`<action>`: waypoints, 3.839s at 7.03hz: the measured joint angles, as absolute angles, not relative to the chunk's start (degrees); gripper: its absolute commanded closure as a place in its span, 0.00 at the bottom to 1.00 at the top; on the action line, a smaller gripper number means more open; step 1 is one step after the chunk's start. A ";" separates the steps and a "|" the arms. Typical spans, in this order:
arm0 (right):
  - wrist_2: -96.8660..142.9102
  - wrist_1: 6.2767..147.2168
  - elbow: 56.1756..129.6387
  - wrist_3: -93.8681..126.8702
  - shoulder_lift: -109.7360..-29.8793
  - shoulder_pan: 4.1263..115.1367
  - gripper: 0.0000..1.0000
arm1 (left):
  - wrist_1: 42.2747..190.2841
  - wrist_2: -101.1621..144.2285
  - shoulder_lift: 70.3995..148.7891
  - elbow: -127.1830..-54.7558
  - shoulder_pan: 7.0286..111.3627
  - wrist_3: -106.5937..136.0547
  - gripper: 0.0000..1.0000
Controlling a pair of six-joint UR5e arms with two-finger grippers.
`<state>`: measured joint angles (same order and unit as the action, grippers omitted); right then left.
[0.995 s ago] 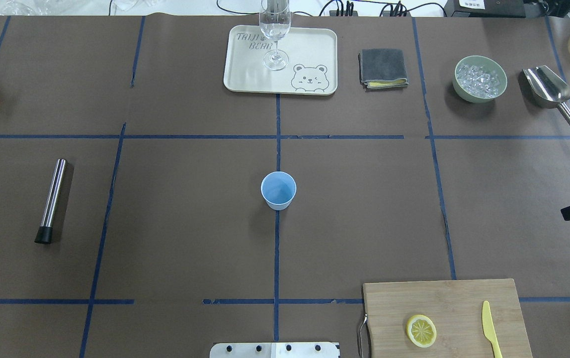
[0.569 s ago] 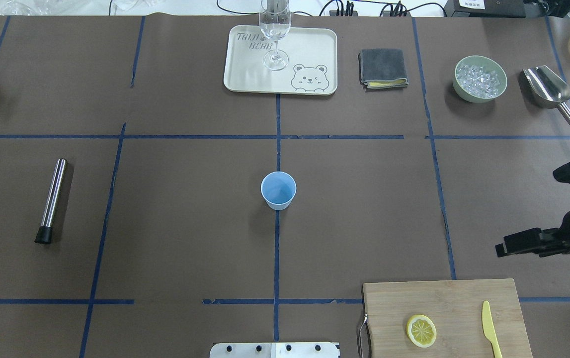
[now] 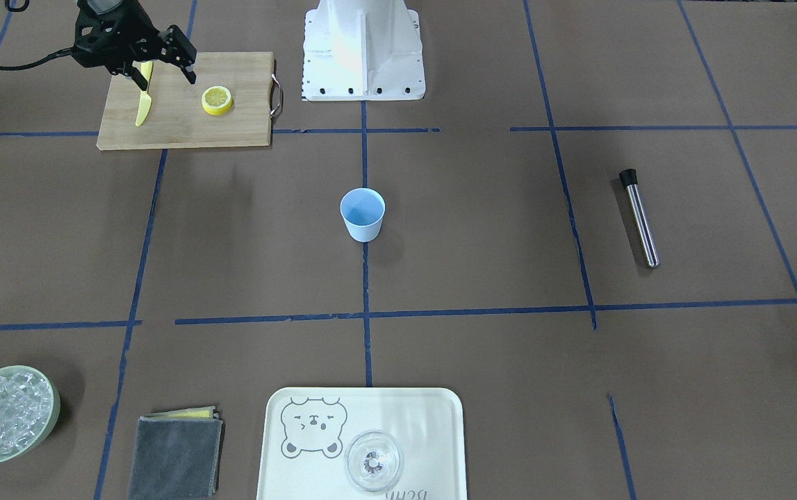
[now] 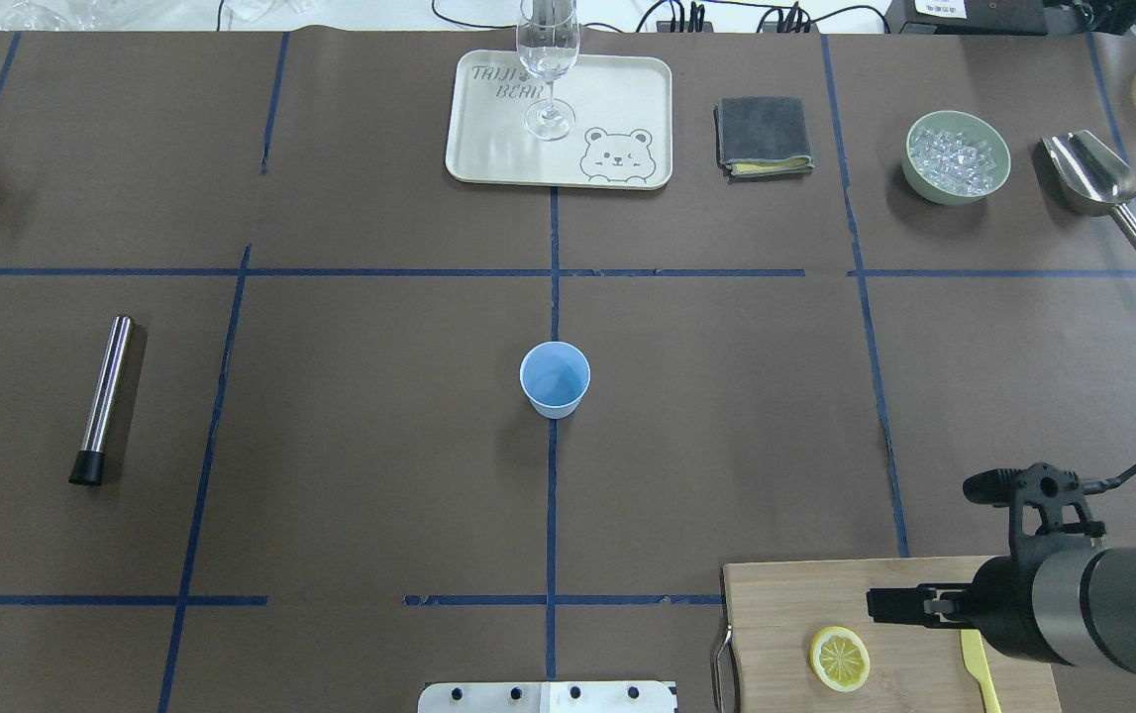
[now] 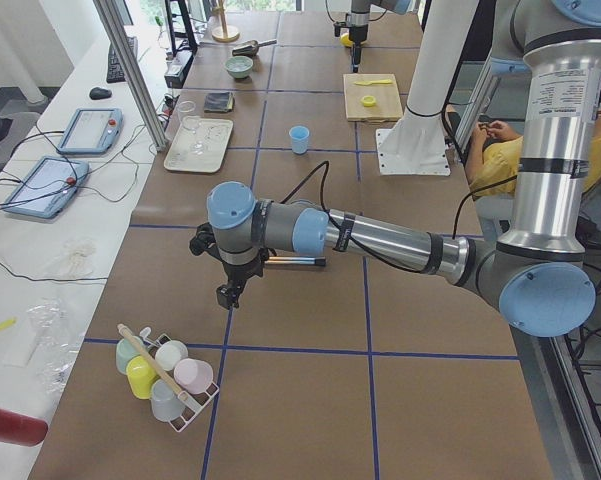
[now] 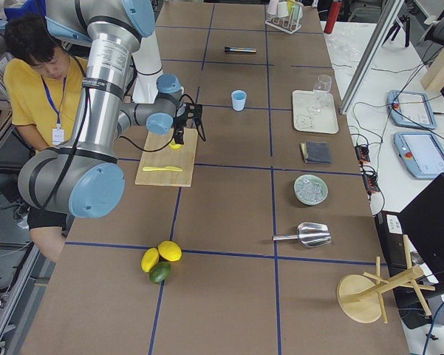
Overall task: Squeeze lemon into cup
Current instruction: 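Move the right gripper down over the lemon slice on the cutting board, then close the right gripper on the yellow lemon slice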
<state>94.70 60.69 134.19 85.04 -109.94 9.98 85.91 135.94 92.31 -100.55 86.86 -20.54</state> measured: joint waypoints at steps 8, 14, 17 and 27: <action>82.19 63.94 128.56 95.47 -103.16 -2.72 0.01 | 86.04 135.88 92.29 -102.36 86.85 -19.60 0.00; 82.24 69.78 126.93 95.66 -99.95 -2.64 0.07 | 86.04 135.97 92.20 -102.62 86.92 -19.71 0.00; 82.56 76.08 126.56 95.55 -96.06 -1.60 0.08 | 86.01 135.97 92.17 -102.58 86.92 -19.77 0.00; 82.72 76.74 125.44 95.58 -96.05 -1.20 0.48 | 86.04 137.53 91.76 -102.71 86.95 -19.78 0.00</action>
<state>82.72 76.74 125.44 95.58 -96.05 -1.20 86.04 137.53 91.76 -102.71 86.95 -19.78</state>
